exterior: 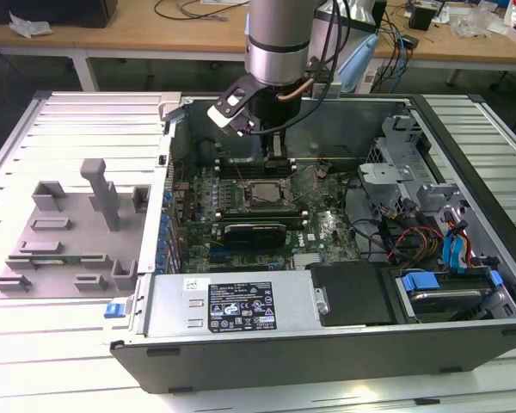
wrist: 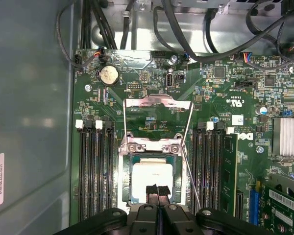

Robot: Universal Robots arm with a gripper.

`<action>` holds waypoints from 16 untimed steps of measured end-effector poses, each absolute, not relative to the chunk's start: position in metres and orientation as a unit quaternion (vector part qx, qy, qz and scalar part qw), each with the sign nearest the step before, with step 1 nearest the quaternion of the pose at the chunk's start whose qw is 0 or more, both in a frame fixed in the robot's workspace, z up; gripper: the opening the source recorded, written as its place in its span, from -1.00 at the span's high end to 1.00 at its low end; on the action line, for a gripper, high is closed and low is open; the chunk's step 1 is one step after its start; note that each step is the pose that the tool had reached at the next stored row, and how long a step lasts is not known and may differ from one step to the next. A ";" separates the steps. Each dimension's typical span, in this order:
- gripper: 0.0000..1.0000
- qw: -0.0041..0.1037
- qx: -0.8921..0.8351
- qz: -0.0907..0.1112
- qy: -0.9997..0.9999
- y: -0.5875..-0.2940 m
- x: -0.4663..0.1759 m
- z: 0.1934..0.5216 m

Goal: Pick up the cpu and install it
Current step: 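Close the cpu cover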

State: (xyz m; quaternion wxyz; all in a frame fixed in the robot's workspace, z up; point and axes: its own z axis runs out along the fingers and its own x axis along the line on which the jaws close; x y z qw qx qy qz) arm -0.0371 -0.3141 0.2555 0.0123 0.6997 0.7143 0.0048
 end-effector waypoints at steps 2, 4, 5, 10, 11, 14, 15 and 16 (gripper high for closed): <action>0.79 0.012 0.700 0.005 0.714 -0.314 -0.037 0.257; 0.79 0.012 0.700 0.005 0.714 -0.314 -0.037 0.260; 0.79 0.012 0.700 0.005 0.714 -0.314 -0.037 0.263; 0.79 0.013 0.700 0.005 0.714 -0.314 -0.037 0.270; 0.79 0.013 0.700 0.005 0.714 -0.314 -0.037 0.270; 0.79 0.013 0.700 0.005 0.714 -0.314 -0.037 0.270; 0.79 0.013 0.700 0.005 0.714 -0.314 -0.037 0.270; 0.79 0.013 0.700 0.005 0.714 -0.314 -0.036 0.270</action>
